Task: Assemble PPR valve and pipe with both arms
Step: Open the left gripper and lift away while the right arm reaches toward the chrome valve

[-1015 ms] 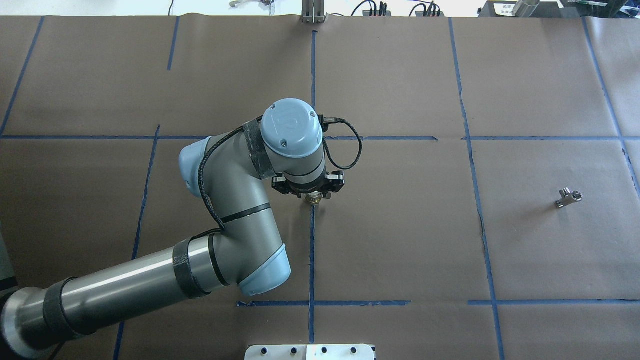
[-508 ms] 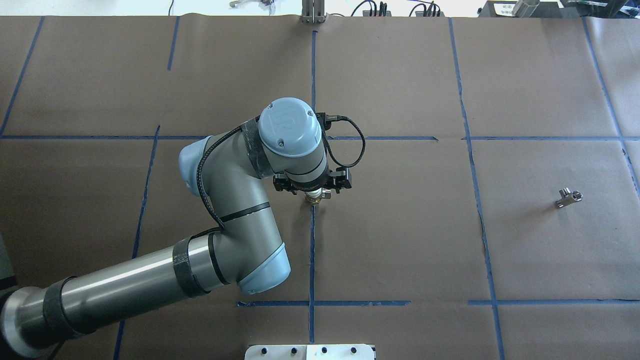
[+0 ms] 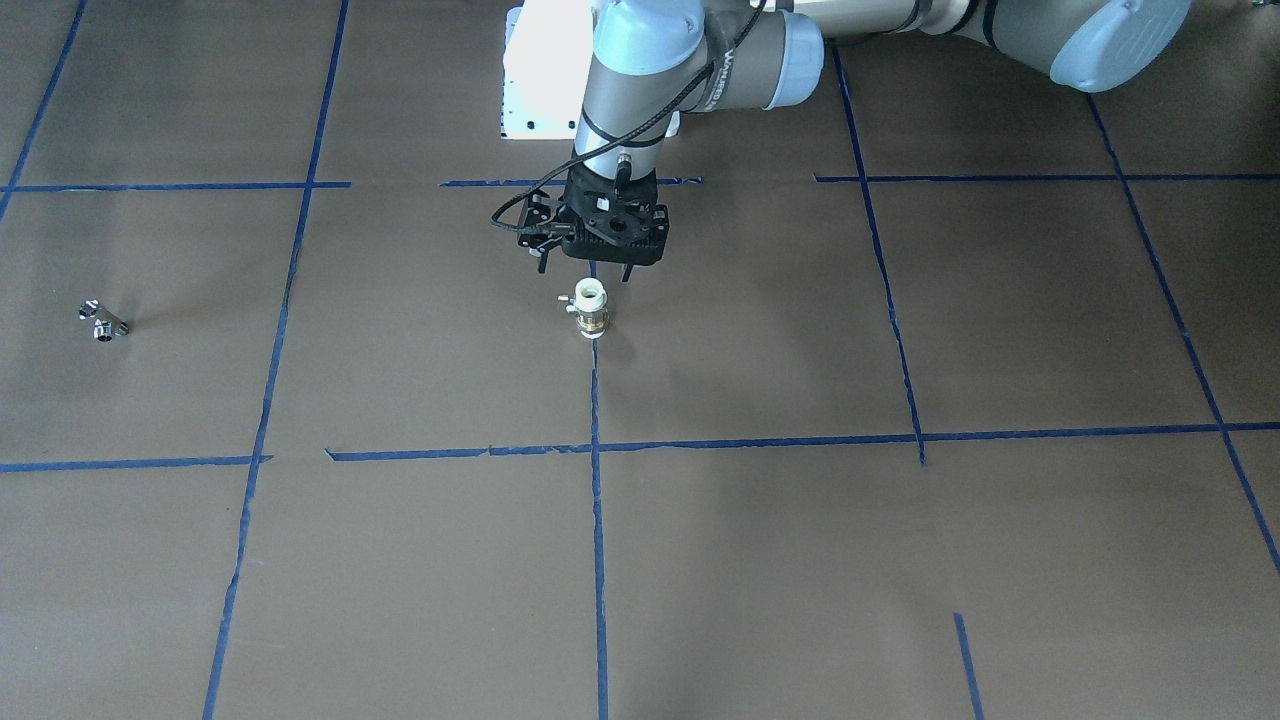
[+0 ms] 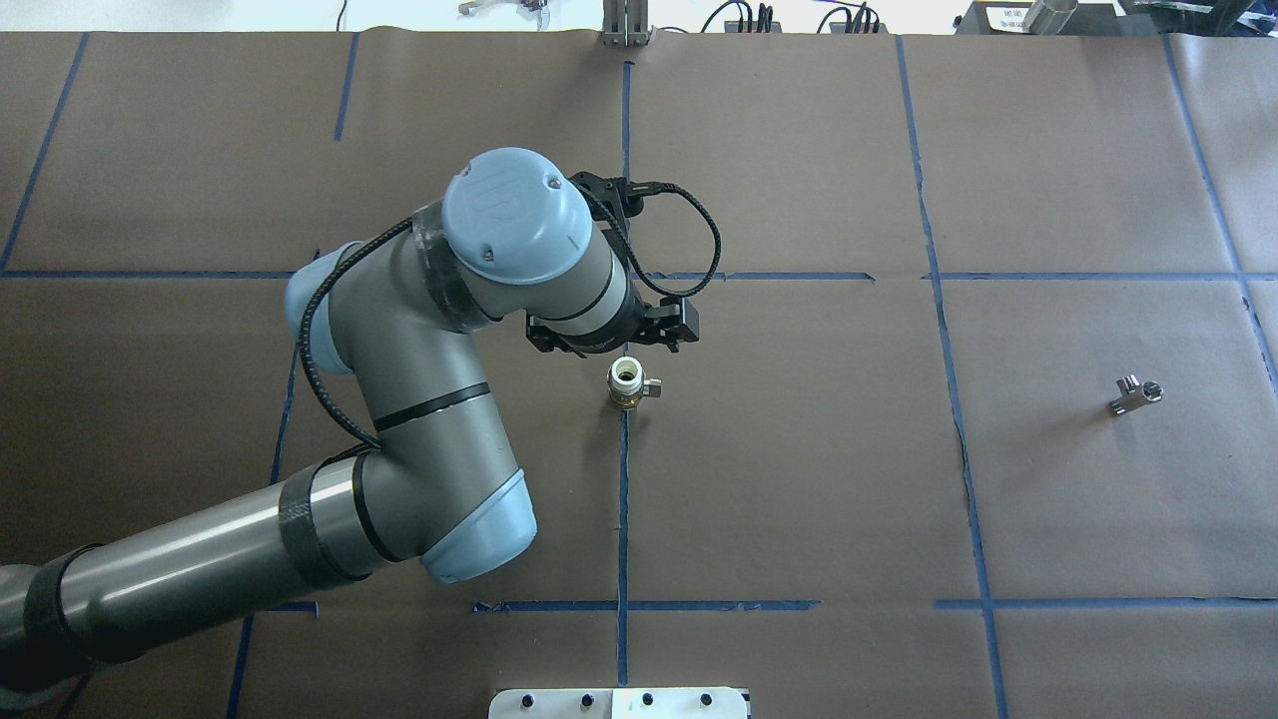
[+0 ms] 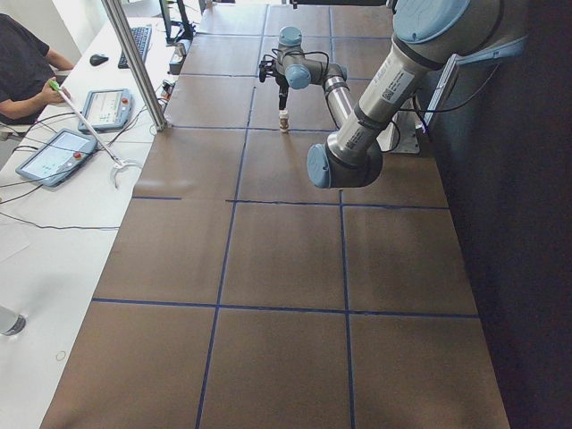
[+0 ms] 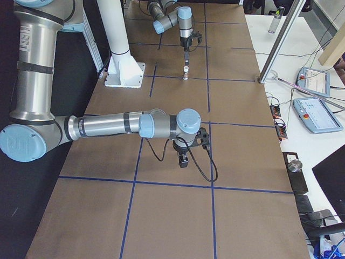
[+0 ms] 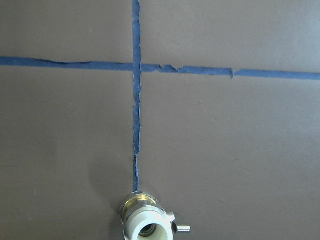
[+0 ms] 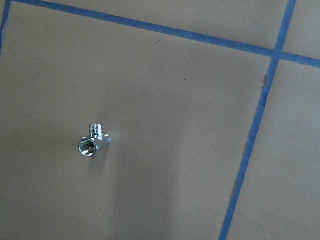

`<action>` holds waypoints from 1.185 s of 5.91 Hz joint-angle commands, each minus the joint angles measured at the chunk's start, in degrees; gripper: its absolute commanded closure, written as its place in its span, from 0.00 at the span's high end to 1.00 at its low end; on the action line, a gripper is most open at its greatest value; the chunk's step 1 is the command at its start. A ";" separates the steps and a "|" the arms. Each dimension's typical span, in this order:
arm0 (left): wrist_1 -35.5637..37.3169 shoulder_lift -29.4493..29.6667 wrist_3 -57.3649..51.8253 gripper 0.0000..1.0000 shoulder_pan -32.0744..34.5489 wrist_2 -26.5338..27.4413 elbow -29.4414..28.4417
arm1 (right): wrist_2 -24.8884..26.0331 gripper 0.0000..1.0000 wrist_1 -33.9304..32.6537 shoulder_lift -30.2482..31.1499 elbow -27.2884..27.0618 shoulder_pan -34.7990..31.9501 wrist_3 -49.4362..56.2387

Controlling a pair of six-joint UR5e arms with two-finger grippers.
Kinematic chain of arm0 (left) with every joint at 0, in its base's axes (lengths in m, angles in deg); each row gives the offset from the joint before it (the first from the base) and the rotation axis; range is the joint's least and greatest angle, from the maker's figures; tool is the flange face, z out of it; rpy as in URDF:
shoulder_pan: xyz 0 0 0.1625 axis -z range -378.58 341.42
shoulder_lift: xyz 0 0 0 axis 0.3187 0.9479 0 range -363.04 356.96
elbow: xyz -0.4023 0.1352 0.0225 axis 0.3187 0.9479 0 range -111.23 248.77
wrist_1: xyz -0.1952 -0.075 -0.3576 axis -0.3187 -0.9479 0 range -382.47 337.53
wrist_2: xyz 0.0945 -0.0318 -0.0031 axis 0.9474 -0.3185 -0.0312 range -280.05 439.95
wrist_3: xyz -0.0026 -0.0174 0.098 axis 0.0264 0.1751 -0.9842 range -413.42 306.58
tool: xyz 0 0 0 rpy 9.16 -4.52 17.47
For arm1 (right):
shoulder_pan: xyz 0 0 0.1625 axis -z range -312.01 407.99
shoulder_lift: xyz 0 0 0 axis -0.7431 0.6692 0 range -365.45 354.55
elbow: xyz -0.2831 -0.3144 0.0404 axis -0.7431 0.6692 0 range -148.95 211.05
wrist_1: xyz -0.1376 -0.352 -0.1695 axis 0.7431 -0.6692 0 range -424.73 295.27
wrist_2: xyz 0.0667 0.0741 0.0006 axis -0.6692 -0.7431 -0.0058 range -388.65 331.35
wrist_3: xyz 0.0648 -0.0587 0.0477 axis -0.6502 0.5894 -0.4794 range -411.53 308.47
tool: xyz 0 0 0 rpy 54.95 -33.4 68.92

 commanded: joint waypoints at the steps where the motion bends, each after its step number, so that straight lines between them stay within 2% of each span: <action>1: -0.62 -4.52 0.64 0.99 0.86 -0.15 4.70 | -0.69 1.00 0.17 -0.69 -0.24 3.32 -6.48; 2: -0.62 -5.24 0.64 0.99 1.29 -0.15 5.49 | -0.26 1.00 7.22 -0.44 -0.15 6.12 -16.09; 3: -0.88 -9.43 0.47 0.99 2.34 -0.24 8.46 | 2.53 1.00 16.42 -0.26 0.11 11.28 -30.81; 4: -0.89 -12.43 0.21 0.99 4.18 -0.67 11.97 | 6.04 1.00 21.48 -0.17 0.55 16.03 -41.66; 5: -0.89 -13.33 0.55 0.99 4.89 -3.64 12.87 | 8.95 1.00 24.14 0.00 0.90 19.12 -43.42; 6: -0.97 -14.20 0.56 0.99 4.99 -3.84 12.88 | 13.50 0.99 24.34 -0.26 0.90 23.25 -44.22; 7: -0.97 -14.30 0.38 0.99 4.99 -3.84 12.88 | 14.24 0.99 25.64 -0.26 2.38 24.85 -44.14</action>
